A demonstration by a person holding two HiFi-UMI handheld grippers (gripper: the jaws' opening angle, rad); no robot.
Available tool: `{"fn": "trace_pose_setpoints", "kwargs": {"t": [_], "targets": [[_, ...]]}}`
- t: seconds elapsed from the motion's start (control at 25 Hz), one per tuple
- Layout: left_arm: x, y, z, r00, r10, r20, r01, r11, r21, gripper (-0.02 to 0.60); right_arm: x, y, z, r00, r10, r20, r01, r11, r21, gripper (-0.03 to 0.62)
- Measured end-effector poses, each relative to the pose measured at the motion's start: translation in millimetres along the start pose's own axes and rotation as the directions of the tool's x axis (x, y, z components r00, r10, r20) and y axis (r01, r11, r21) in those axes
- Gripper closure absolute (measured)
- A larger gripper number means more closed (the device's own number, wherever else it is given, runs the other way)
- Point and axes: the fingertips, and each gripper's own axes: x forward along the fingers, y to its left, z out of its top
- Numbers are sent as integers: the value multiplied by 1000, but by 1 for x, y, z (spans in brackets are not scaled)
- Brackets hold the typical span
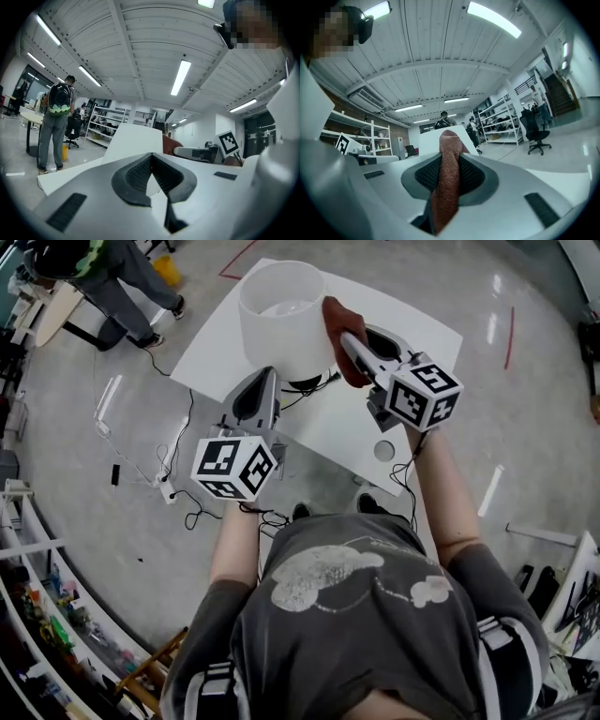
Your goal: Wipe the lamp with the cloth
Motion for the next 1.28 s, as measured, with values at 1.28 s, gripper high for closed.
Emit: {"fn": "trace_pose_setpoints", "kwargs": {"t": [1.28], "targets": [[-17, -9, -22, 977, -184, -103, 186, 983, 9, 574, -55, 33, -43, 979, -201, 17, 199, 976, 83, 508]]}}
